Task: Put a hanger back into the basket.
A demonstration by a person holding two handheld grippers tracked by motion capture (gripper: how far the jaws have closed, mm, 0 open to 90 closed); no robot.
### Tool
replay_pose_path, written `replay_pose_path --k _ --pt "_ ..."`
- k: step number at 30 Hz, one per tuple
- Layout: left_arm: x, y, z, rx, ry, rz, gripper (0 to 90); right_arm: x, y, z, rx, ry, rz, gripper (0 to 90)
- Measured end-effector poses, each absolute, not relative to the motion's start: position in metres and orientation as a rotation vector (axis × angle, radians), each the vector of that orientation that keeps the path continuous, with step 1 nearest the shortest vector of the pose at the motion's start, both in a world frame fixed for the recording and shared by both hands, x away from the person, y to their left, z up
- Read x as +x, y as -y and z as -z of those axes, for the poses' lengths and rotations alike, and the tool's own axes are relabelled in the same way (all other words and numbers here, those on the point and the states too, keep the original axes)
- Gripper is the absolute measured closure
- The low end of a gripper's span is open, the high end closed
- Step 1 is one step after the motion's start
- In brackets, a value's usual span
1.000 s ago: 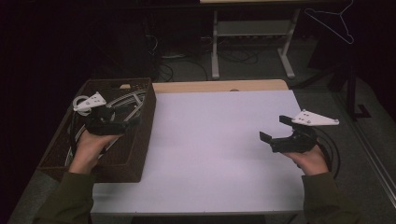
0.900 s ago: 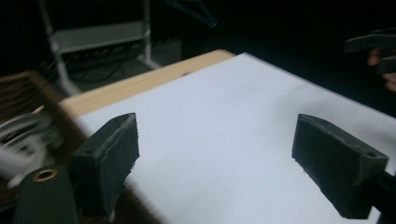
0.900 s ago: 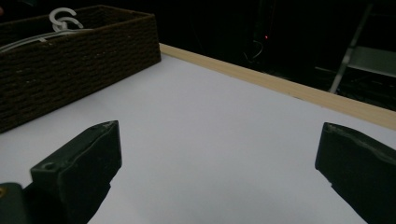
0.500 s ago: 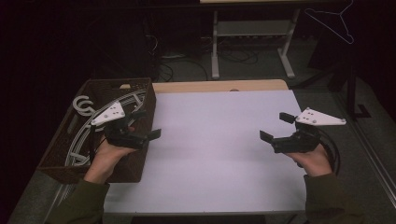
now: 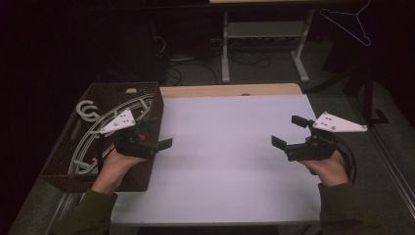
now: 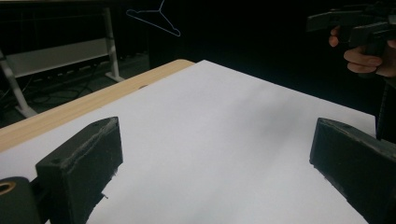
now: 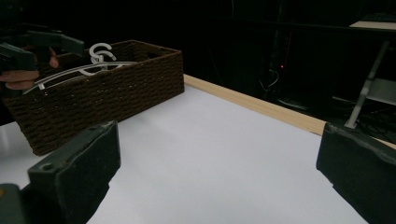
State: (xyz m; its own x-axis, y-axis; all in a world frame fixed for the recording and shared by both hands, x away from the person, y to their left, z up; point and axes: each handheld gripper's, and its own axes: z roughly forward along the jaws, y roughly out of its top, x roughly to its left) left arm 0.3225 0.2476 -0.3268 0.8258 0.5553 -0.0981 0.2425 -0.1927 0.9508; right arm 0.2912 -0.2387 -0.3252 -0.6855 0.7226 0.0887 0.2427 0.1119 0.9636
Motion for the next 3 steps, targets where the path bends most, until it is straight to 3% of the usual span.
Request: replay_pose_path --k 3 --pt "0.3221 -0.2467 0.3266 1.777 -0.614 -0.316 1.9 0.2909 0.2381 0.3244 0.927 -1.987 -1.609 0.0"
